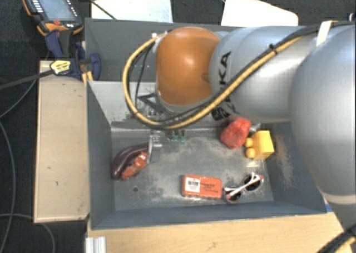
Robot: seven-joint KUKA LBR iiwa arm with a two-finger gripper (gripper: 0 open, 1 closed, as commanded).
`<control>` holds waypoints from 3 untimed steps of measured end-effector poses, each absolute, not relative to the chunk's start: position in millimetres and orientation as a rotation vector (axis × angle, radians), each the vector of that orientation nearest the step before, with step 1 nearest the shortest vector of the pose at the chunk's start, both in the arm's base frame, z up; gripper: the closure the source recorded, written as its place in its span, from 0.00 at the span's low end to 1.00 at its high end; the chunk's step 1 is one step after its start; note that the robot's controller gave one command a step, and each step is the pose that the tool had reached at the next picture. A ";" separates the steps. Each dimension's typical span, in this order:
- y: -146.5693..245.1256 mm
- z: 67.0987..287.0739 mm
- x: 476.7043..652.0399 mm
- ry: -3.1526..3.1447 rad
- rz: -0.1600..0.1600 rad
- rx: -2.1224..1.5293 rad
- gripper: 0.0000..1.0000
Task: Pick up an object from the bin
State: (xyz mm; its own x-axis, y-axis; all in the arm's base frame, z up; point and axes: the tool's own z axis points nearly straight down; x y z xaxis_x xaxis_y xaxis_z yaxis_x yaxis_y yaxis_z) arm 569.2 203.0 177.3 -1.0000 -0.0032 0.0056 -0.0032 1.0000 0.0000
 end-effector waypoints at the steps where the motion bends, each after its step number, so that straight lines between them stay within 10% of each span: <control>1: 201.8 182.4 571.3 -3.144 -0.003 -0.005 0.00; 3: 186.7 92.7 521.0 -3.079 -0.004 0.655 0.00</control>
Offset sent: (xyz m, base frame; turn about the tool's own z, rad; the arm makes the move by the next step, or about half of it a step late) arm -0.0502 -0.0142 -0.0954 -0.3377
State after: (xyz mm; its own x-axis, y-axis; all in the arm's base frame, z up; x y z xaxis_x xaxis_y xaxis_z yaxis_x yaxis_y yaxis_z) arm 521.0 186.7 92.7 -0.9134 -0.4069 -0.0063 -0.4070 0.9134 0.0010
